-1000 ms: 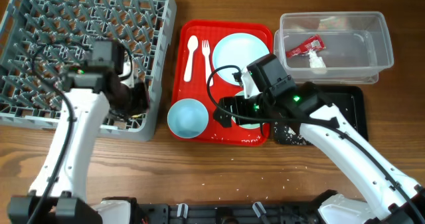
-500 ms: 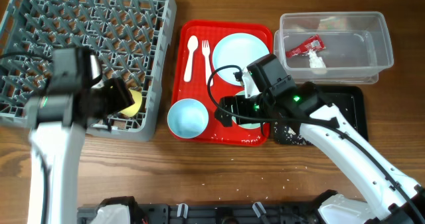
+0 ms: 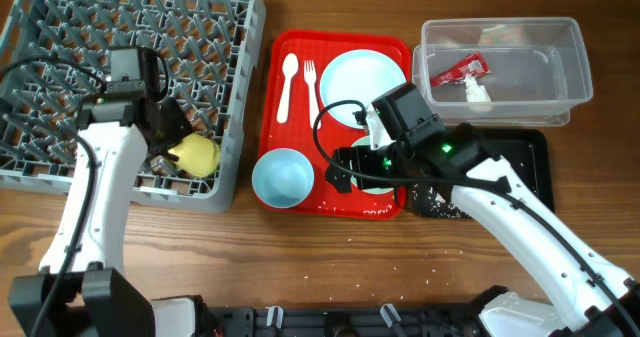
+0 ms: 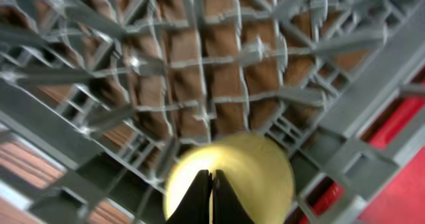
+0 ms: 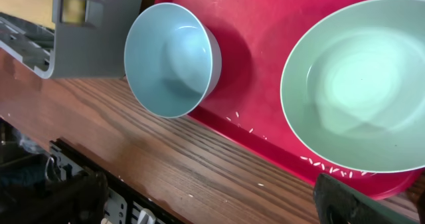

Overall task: Sort waste into correct bins and load items into the dishwasher rack
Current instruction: 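Lower the yellow cup into the dish rack with the left gripper and release, then withdraw the right gripper to the right side and retract the left gripper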

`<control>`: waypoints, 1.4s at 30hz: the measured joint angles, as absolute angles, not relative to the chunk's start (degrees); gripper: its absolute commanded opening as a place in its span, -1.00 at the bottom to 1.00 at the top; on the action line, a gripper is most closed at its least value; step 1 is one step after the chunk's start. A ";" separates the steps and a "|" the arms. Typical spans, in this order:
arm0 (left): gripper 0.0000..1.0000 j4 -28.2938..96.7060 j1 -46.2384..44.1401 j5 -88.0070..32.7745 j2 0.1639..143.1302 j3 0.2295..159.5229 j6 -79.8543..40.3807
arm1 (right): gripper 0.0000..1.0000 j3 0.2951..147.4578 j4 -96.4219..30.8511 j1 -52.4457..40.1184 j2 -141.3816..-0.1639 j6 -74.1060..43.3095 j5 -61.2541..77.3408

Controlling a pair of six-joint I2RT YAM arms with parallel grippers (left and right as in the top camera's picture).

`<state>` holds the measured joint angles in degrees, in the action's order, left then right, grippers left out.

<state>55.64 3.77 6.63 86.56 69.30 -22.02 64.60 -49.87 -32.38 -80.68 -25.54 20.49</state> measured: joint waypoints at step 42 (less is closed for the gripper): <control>1.00 78.43 0.03 -15.29 45.08 81.28 1.48 | 0.99 65.08 -53.54 -32.42 -63.48 -40.77 21.02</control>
<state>78.43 0.03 -15.29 45.08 81.28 1.48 65.08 -53.54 -32.42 -63.48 -40.77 21.02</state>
